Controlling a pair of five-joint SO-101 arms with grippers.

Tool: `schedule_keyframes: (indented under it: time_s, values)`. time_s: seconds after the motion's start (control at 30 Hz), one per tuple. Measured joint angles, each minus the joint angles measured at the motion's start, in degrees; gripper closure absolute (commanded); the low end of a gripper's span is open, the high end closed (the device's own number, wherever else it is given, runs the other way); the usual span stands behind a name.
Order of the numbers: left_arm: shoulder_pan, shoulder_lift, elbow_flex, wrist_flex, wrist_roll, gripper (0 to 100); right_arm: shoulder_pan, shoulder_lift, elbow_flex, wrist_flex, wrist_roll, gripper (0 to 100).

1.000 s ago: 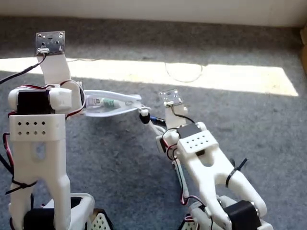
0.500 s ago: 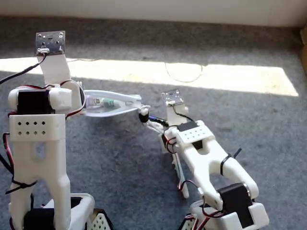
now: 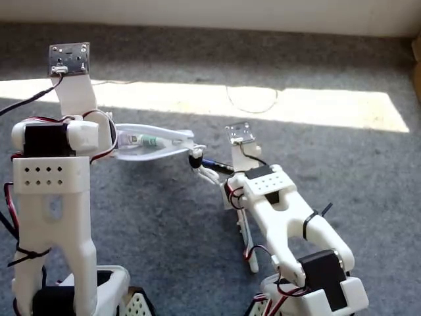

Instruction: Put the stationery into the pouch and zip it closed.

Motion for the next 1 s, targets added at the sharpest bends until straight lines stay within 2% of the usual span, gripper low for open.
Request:
schedule_keyframes:
  time_s: [0.33, 1.0]
  values:
    - [0.0, 0.0, 0.0, 0.0, 0.0, 99, 2.1, -2.5, 0.2, 0.0, 0.1, 95.8]
    - [0.0, 0.0, 0.0, 0.0, 0.0, 99, 2.4, -45.1, 11.6, 0.0, 0.1, 95.8]
